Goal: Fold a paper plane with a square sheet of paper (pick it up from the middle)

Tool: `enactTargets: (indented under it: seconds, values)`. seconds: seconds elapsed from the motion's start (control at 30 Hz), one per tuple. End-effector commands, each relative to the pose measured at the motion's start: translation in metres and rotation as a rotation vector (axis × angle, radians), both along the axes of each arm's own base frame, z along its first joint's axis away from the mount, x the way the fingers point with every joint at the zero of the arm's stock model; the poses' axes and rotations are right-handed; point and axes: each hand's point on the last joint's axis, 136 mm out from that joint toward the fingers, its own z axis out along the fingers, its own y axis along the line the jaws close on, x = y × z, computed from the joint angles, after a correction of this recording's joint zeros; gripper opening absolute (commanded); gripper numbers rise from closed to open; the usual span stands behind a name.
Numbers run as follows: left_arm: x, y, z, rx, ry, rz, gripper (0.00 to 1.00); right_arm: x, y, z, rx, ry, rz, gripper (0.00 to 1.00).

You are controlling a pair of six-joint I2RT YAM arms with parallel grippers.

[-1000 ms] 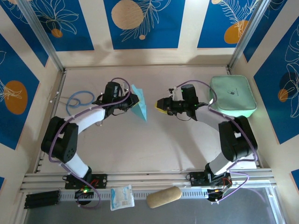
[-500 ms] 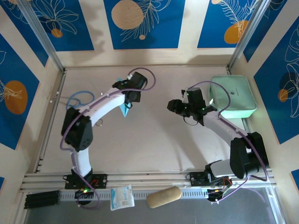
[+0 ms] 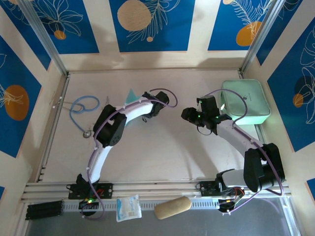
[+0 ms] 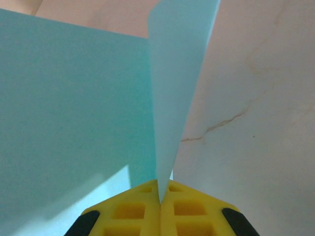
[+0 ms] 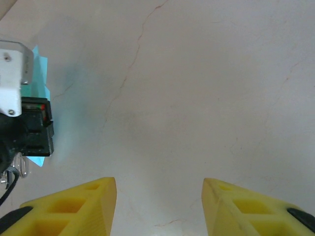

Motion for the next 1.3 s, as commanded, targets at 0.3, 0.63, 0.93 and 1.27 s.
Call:
enactTargets:
  seconds: [0.3,0.63,0.93,1.27]
  values:
    - [-0.012,-0.023,-0.025,-0.066,0.035,0.019,0.16,-0.003,-0.003,-0.016,0.020,0.074,-0.026,0.49]
    - [-0.037,-0.070,-0.013,-0.393,0.134,0.010,0.31,-0.001,-0.002,-0.019,0.040,0.093,-0.034,0.49]
    - [-0.087,-0.144,0.024,-0.943,0.257,-0.008,0.45,0.002,-0.010,-0.020,0.061,0.099,-0.089,0.49]
    - [-0.104,-0.109,0.058,-1.122,0.218,0.000,0.48,0.005,-0.005,-0.021,0.097,0.113,-0.073,0.50]
